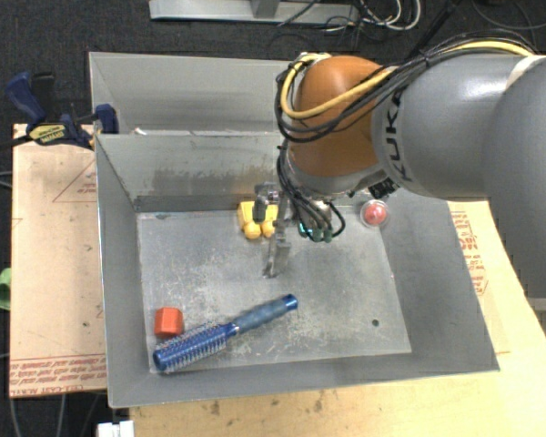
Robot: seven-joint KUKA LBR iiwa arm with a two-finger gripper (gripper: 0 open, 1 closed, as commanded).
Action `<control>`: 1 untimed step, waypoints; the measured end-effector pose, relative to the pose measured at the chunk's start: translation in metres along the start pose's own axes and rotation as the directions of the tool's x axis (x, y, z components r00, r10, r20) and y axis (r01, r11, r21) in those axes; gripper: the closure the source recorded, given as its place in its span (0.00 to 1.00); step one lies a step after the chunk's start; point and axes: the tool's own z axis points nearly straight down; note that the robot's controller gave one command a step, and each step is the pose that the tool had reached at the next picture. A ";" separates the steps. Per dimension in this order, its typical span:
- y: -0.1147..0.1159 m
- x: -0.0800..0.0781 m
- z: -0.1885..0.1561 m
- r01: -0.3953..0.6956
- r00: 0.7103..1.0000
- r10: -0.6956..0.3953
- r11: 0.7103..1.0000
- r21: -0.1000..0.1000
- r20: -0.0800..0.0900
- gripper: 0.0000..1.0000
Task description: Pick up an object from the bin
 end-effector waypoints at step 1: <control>0.068 0.093 0.088 0.161 0.987 -0.161 0.987 0.000 0.005 0.00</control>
Offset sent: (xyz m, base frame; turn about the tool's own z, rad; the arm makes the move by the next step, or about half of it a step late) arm -0.0923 0.0649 -0.0862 -0.1559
